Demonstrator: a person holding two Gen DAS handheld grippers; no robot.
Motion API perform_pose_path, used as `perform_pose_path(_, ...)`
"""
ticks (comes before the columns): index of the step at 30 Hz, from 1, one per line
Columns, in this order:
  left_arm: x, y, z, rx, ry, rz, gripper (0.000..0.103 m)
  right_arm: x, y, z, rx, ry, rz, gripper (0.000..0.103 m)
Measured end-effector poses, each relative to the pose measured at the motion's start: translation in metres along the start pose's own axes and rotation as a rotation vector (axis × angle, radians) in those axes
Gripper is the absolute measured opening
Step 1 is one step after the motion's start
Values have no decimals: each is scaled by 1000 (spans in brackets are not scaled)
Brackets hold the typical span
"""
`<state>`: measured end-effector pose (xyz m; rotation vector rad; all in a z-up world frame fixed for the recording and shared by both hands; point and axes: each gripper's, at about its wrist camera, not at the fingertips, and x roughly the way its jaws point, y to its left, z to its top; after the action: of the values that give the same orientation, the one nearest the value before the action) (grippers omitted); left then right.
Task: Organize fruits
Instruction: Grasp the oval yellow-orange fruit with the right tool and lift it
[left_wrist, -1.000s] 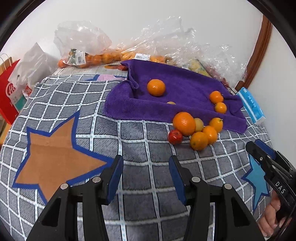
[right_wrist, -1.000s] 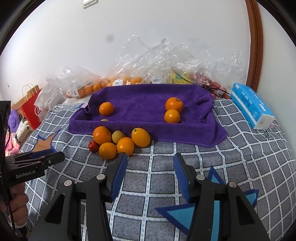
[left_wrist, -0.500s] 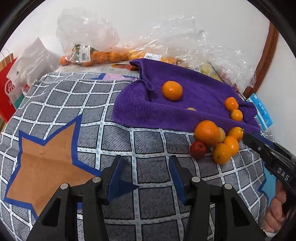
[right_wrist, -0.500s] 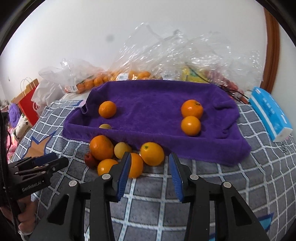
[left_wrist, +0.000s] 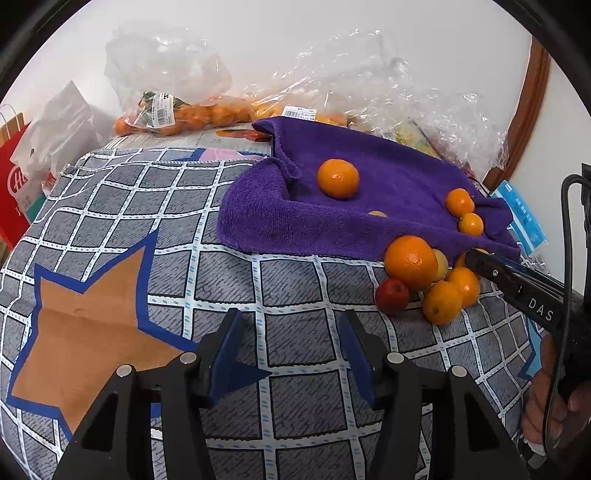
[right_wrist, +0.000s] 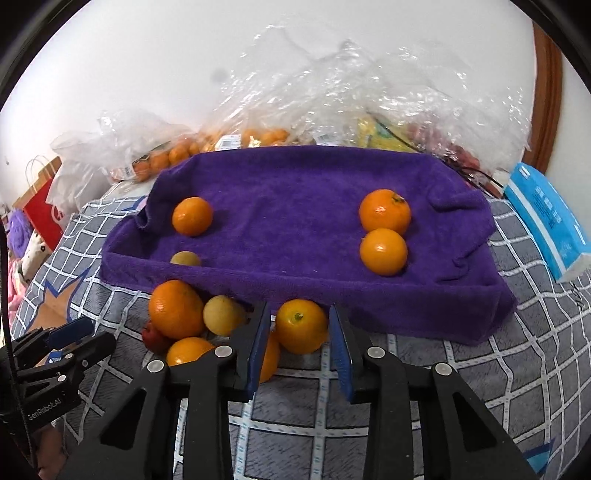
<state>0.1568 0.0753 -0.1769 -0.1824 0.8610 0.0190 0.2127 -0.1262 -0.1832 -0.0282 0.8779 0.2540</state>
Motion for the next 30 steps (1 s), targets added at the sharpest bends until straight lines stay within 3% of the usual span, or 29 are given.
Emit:
perform_pose_path(16,0,-1,0,7,1,-4,58,-9,-1,-5,-2,-21,5,29)
perform_pose_path(30,2,-4,1,31,10,7,62,-38,-27,-42,29,20,23,30)
